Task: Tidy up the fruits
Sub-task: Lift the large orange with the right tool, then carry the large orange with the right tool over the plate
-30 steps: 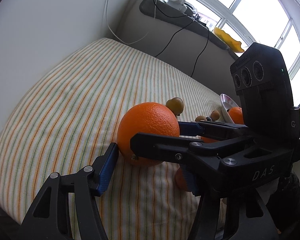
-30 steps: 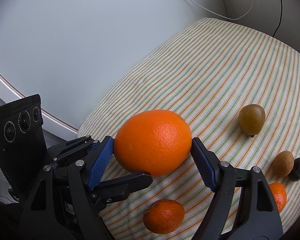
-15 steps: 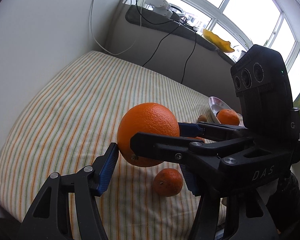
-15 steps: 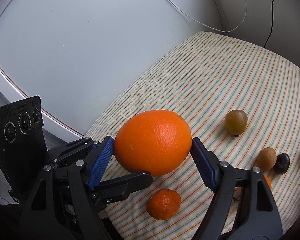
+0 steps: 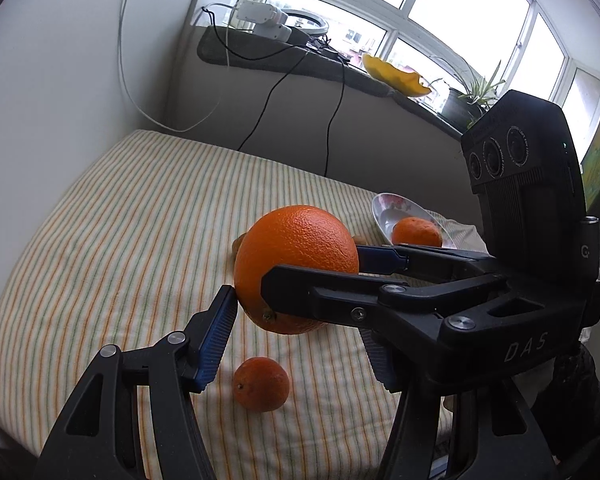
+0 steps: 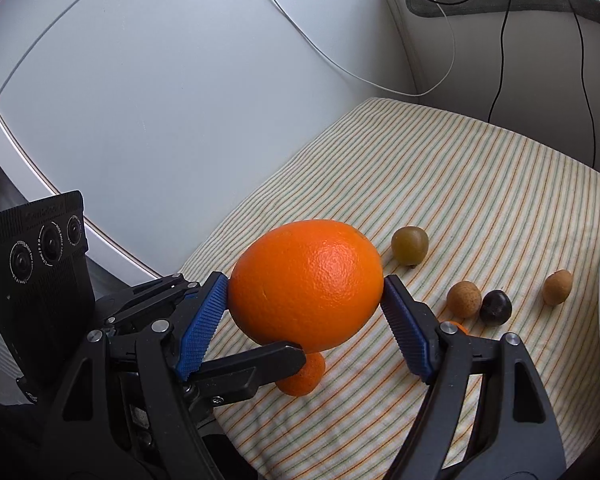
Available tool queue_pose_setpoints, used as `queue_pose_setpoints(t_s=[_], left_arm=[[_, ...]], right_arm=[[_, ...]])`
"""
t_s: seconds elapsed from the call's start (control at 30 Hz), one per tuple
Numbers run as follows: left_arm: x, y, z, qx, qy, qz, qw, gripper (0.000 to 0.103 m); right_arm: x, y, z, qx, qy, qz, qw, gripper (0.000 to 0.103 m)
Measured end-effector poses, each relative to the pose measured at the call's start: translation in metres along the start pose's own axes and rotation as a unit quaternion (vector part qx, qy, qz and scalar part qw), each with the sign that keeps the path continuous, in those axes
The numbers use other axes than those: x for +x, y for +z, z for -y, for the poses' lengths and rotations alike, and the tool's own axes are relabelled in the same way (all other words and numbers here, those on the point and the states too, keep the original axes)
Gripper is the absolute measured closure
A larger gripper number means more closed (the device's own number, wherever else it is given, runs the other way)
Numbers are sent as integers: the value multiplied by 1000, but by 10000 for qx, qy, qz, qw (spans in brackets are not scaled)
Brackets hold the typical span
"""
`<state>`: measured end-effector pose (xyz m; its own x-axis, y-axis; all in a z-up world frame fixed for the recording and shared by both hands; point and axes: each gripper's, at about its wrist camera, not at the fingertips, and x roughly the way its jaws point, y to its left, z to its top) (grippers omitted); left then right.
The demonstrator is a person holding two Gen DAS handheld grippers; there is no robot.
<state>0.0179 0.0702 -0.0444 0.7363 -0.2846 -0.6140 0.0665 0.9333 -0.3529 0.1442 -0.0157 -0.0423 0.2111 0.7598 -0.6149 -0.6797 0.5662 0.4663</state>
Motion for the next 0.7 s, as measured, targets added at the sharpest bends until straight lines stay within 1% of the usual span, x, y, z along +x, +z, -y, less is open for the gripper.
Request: queue_pose_setpoints(t_s=[0.33, 0.7], left_arm=[[17, 8, 44, 357, -297, -79, 9989, 44], [39, 16, 92, 759, -617, -216, 9950, 44]], right_arm=[[-46, -10, 21, 139, -292, 268, 9991, 22], [-100, -26, 53, 408, -593, 576, 9957, 22]])
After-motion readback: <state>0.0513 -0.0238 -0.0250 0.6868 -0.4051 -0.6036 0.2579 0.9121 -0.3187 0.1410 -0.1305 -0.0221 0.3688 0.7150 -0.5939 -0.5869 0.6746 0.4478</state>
